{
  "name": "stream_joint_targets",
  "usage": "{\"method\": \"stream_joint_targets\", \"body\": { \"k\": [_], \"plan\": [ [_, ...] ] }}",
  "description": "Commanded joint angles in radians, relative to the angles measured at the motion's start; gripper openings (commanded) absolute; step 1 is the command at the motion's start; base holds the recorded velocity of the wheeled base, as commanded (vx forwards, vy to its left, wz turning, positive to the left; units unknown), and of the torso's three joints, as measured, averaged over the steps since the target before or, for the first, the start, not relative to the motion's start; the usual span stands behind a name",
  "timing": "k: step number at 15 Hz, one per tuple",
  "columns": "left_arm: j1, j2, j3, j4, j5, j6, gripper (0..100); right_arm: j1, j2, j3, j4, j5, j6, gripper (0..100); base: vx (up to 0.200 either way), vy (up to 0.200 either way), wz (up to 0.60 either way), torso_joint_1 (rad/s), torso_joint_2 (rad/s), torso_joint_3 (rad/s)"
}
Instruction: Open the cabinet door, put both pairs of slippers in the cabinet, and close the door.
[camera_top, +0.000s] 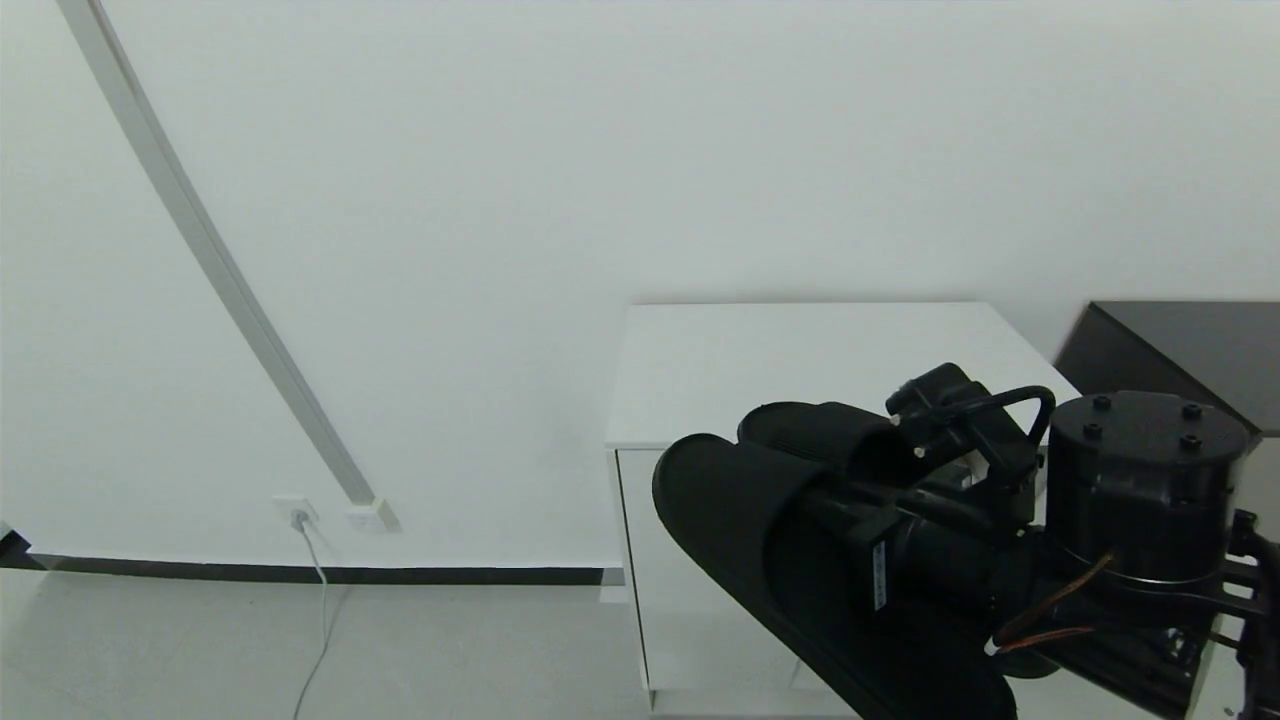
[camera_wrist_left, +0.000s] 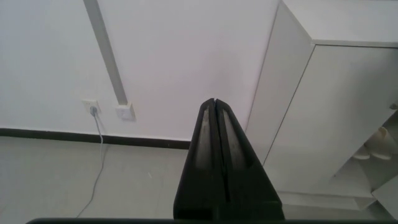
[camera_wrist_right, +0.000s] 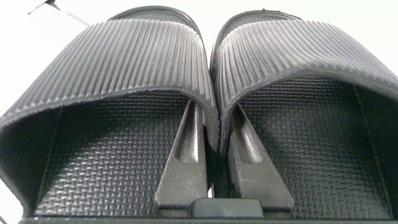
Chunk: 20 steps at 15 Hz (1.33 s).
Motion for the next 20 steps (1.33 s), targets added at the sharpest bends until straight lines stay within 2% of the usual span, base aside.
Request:
{"method": "stream_joint_targets", "body": {
  "k": [1,14,20],
  "plan": [
    [0.0,0.001,0.0,0.0,0.0,0.0,0,0.001,0.004,0.003,-0.001,0.0,0.0,0,-0.2,0.0,0.0,0.002,0.0,0.002],
    [0.0,0.001,0.0,0.0,0.0,-0.002,0,0.004,0.013,0.019,-0.001,0.0,0.0,0,0.0,0.0,0.0,0.0,0.0,0.0],
    [0.0,0.001,0.0,0.0,0.0,-0.002,0,0.004,0.015,0.019,-0.001,0.0,0.0,0,0.0,-0.2,0.0,0.004,0.0,0.005]
  ]
}}
